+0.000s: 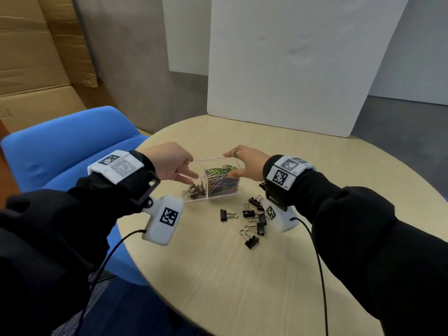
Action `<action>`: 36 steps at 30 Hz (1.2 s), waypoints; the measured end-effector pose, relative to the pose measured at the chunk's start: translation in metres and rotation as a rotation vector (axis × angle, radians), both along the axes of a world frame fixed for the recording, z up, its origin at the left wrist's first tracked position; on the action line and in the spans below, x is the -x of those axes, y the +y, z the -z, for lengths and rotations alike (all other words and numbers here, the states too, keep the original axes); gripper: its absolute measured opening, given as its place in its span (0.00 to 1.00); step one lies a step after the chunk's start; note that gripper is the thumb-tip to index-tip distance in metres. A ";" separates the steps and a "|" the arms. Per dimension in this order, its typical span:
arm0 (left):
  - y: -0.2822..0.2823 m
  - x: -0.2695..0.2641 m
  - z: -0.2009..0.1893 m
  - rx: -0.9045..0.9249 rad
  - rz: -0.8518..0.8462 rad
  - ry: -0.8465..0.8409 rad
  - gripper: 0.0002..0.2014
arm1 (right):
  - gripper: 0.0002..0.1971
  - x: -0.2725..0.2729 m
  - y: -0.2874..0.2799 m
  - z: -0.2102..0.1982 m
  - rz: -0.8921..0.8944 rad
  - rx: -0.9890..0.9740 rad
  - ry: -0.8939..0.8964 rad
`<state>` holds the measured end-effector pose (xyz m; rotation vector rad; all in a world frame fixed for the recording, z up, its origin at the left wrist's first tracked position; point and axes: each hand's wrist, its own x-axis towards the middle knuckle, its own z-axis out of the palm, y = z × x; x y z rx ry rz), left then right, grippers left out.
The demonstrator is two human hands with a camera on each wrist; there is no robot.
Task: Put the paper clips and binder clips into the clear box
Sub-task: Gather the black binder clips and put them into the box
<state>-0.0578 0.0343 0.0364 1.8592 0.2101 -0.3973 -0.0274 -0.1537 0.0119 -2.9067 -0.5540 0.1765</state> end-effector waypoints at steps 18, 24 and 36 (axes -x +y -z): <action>-0.069 0.018 0.062 -0.839 0.730 -0.327 0.25 | 0.29 0.032 -0.064 0.029 0.013 0.144 0.368; -0.073 0.018 0.066 -0.882 0.756 -0.345 0.21 | 0.24 0.035 -0.072 0.036 0.054 0.067 0.347; -0.078 0.012 0.068 -0.446 0.571 -0.087 0.16 | 0.17 0.044 -0.073 0.041 0.083 0.147 0.332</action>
